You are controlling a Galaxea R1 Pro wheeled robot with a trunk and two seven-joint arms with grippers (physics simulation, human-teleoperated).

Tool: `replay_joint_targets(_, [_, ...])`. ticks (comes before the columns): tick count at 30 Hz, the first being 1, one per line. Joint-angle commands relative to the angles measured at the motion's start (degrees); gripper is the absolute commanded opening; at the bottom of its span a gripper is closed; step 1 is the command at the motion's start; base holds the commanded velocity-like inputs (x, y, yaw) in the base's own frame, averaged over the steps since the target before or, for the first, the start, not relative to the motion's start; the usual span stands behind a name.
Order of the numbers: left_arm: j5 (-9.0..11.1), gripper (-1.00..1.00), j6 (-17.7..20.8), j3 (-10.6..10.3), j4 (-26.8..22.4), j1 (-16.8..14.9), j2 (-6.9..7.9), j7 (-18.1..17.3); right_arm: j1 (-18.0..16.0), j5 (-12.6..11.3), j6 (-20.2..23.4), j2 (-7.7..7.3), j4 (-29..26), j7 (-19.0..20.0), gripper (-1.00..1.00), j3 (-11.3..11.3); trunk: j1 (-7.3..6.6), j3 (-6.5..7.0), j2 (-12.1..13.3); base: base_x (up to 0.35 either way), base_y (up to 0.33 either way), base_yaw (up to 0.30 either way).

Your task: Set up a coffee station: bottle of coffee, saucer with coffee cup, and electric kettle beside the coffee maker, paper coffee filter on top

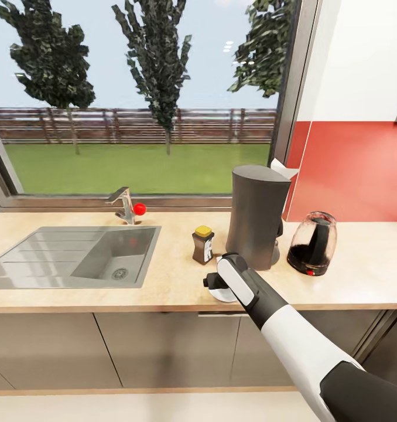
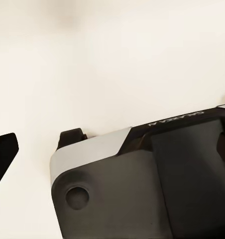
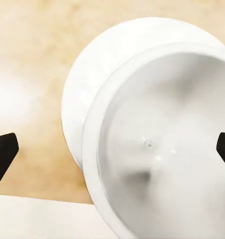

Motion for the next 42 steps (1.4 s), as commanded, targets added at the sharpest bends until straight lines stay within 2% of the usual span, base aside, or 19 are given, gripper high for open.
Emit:
replay_joint_targets(1, [0.6,1.0,0.04,-0.45,0.03,-0.03,0.0,-0.16,-0.06,-0.55,0.08,0.01,-0.03,-0.59,1.0,0.13,0.0,-0.07,-0.05,0.0,0.0,0.0])
replay_joint_targets(22, [0.62,1.0,0.07,-0.42,0.03,-0.07,0.0,-0.16,-0.98,-0.47,0.2,0.24,-0.83,-1.12,1.0,0.07,0.0,-0.07,-0.05,0.0,0.0,0.0])
replay_joint_targets(27, [0.6,1.0,0.07,-0.42,0.03,-0.05,0.0,-0.16,-0.95,-0.53,0.25,0.16,-4.4,-1.2,1.0,0.07,0.0,-0.07,-0.05,0.0,0.0,0.0])
replay_joint_targets(38, [0.6,1.0,0.07,-0.42,0.03,-0.06,0.0,-0.16,-1.0,-0.45,0.25,0.15,-4.89,-1.21,1.0,-0.02,0.0,-0.07,-0.05,0.0,0.0,0.0])
replay_joint_targets(42, [0.61,1.0,0.05,-0.44,0.02,-0.06,0.0,-0.16,-0.98,-0.34,0.29,0.15,-6.92,-1.25,1.0,-0.02,0.0,-0.07,-0.05,0.0,0.0,0.0])
